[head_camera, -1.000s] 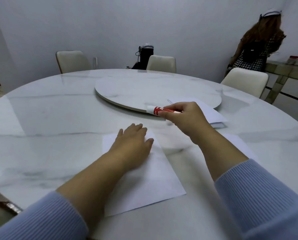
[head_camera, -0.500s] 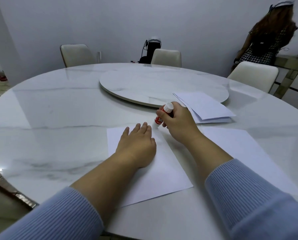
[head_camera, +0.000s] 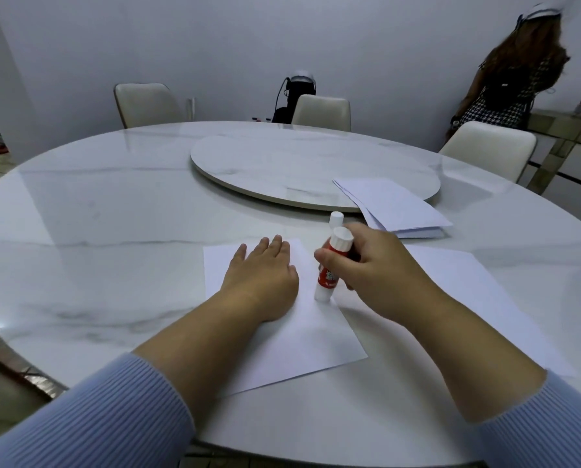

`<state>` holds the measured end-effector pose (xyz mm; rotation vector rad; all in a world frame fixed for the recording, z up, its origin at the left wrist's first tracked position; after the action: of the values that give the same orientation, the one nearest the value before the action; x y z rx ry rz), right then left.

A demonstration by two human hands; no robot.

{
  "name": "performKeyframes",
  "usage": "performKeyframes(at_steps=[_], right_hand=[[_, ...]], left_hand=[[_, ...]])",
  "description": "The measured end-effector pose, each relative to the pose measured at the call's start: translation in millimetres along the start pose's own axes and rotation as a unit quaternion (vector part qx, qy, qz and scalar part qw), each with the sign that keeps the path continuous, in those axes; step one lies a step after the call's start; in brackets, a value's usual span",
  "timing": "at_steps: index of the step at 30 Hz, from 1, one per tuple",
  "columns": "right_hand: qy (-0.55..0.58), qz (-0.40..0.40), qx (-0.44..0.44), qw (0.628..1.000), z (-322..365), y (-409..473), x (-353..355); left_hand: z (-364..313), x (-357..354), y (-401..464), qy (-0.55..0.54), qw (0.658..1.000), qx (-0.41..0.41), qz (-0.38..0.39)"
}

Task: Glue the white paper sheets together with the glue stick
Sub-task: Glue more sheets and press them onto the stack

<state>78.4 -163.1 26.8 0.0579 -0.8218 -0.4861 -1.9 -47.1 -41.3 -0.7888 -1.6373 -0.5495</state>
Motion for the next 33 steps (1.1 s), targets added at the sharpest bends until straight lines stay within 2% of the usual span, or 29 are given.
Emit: performKeyframes(at_steps=[9, 11, 14, 16, 17, 19, 21, 23, 26, 30, 33], right_hand=[[0.046, 0.043, -0.012, 0.998, 3, -55, 14], [0.143, -0.012, -0.017, 0.99, -3, -56, 23], [0.318, -0.147, -0.05, 0.935, -18, -56, 46], [0.36, -0.205, -0.051, 0.909, -22, -57, 60], [0.361, -0.22, -0.047, 0.905, -22, -57, 64], [0.356, -0.24, -0.038, 0.903, -21, -56, 70], [0.346, -0.255, -0.033, 0.902, -21, -53, 73], [0.332, -0.259, -0.024, 0.907, -18, -47, 72], [0.268, -0.252, 0.001, 0.93, -10, -34, 65], [0.18, -0.236, -0.003, 0.955, -16, -5, 47], [0.124, -0.184, -0.01, 0.975, -23, 16, 29]], left_hand=[[-1, -1, -2, 0.006, 1.0, 0.006, 0.008], [-2, 0, -3, 0.021, 1.0, 0.004, 0.021], [-14, 8, -5, 0.059, 0.99, -0.08, 0.103], [-24, 19, -13, 0.061, 0.971, -0.156, 0.173], [-28, 26, -16, 0.055, 0.966, -0.175, 0.18], [-29, 37, -12, 0.037, 0.982, -0.147, 0.115], [-17, 38, -7, 0.038, 0.998, -0.041, 0.018], [-12, 20, -10, 0.044, 0.999, 0.013, 0.023], [-12, 0, -17, 0.025, 0.998, -0.003, 0.061], [-19, 16, -23, 0.025, 1.0, -0.006, -0.013], [-24, 16, -23, 0.005, 0.999, -0.014, -0.052]])
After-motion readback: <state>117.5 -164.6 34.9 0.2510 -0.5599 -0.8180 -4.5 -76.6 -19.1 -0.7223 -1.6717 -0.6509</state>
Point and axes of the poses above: each hand's wrist, its own y-axis towards the middle knuckle, its own x-axis out of the back of the hand, z = x × y, the point moved 6 cm from there along y, towards the middle knuckle, and after that the axes turned 3 degrees about z, right-handed, at the moved point
